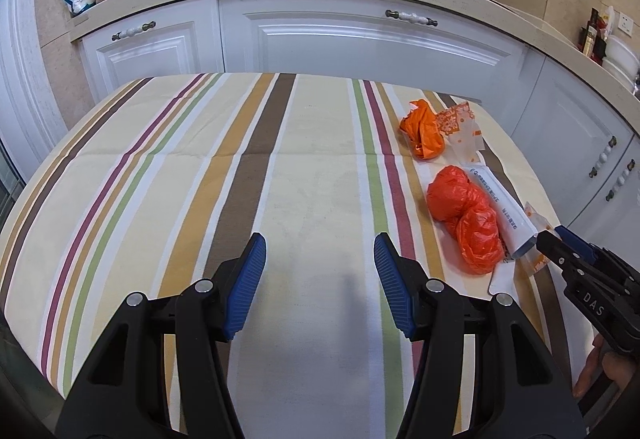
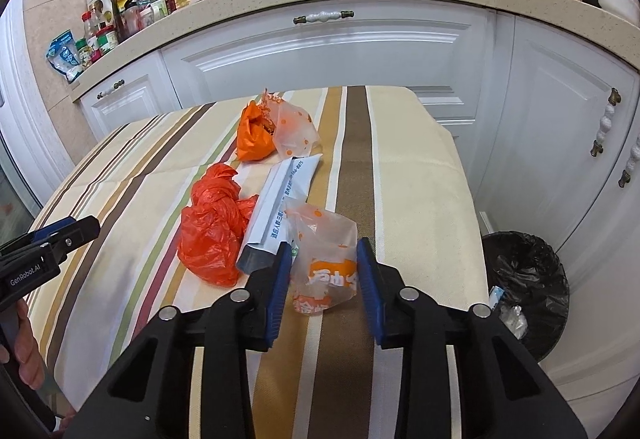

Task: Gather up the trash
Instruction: 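Grasp the small clear orange-print bag with the right tool and lift it, then grasp the red plastic bag with the left tool while the right tool holds its bag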

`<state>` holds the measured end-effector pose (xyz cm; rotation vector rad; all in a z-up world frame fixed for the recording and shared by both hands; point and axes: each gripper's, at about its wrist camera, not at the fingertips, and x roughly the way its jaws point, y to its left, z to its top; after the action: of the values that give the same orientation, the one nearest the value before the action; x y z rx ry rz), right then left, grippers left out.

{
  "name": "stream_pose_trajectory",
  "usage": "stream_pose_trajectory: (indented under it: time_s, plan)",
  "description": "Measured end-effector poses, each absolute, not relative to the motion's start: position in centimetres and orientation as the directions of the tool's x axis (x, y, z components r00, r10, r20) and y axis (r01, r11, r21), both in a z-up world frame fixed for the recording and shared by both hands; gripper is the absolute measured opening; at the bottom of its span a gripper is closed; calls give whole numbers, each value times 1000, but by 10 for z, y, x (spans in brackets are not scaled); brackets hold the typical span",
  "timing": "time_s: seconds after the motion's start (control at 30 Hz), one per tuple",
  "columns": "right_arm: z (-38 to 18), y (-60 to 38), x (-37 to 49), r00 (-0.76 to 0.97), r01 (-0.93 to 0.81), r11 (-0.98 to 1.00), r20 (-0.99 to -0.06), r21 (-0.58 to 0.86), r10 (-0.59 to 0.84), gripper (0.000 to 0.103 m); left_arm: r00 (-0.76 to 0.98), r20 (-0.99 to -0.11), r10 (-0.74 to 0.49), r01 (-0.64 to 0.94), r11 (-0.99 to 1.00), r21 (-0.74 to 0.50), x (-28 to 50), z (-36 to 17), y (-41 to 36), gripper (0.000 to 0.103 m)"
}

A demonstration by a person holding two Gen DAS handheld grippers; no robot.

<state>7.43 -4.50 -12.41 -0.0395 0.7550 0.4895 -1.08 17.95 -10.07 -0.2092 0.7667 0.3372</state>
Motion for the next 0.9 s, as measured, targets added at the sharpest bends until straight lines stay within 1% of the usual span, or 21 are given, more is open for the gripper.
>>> stream_pose_trajectory:
  time_s: [0.03,0.13,0.47,0.5,0.6,0.9]
  plan:
    - [-124,-45,74,623,-441,887,-665,136,412,28,672,-709,215,-367,928,-66,-10,-101,178,55]
    - [-123,-47,73,632,-437,890,-659,132,408,27,677,-708,202,-350,934,-68,-7,-100,172,55]
    - [-107,-66,65,691,-416,905,-614,93,381,26,715,-689,120,-256,962,-98,10,-93,135,56]
    - [-105,-69,64,697,-411,907,-609,91,377,26,718,-687,115,-249,964,-98,12,-92,132,57]
    - [-100,-82,63,719,-389,917,-594,85,360,26,730,-676,99,-223,970,-99,19,-91,119,63]
    - [-103,-124,68,747,-314,942,-582,116,321,26,707,-698,112,-219,973,-66,49,-107,96,63]
